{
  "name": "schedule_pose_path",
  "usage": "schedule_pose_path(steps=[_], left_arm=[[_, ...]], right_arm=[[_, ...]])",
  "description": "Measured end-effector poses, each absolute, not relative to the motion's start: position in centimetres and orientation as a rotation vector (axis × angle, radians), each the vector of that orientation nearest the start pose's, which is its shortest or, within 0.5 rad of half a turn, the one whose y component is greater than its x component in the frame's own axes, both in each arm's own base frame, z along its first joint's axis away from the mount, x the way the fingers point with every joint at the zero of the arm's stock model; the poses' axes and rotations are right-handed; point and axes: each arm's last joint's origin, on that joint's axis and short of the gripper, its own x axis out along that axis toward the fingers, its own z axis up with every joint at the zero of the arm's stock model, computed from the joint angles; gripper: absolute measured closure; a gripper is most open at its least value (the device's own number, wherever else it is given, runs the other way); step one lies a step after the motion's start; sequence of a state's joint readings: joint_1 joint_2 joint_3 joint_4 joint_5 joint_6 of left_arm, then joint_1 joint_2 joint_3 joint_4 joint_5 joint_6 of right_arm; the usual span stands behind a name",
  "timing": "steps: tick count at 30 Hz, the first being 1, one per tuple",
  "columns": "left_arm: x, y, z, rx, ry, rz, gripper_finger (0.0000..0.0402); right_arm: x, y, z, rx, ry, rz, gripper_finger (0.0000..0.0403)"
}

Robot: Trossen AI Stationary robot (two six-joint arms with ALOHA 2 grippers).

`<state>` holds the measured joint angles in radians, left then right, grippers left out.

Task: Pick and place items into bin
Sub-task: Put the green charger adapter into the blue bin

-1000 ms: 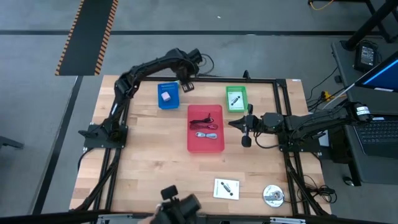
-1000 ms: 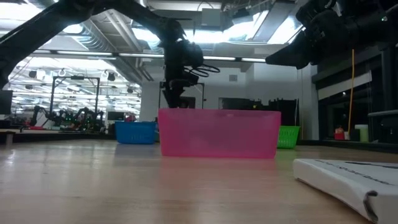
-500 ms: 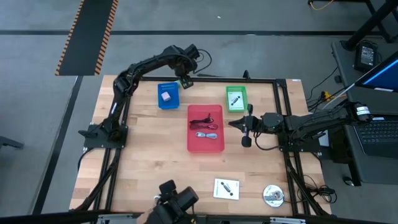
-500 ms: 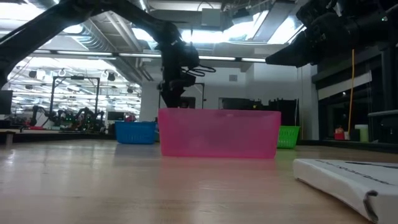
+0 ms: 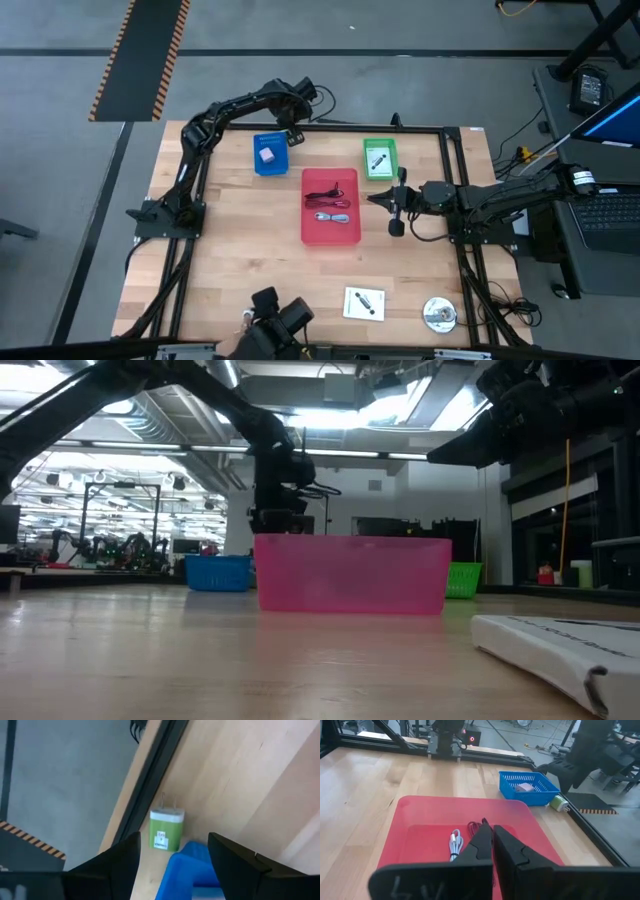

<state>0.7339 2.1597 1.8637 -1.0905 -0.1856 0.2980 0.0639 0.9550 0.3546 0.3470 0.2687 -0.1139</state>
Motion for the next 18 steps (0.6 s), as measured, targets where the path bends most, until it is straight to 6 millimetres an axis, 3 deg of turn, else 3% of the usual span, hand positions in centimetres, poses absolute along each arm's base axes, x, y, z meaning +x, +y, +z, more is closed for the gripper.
schedule_pose_path(steps=[10,18], left_arm=[[31.6,30.4,20.5,-0.159,1.445,0.529,0.0174],[31.7,31.0,18.3,-0.147,1.510,0.504,0.0175]], right_arm=[[19.6,0.5,20.6,-0.156,0.262,-0.189,0.0402],[19.6,0.4,20.6,-0.158,0.262,-0.193,0.0402]])
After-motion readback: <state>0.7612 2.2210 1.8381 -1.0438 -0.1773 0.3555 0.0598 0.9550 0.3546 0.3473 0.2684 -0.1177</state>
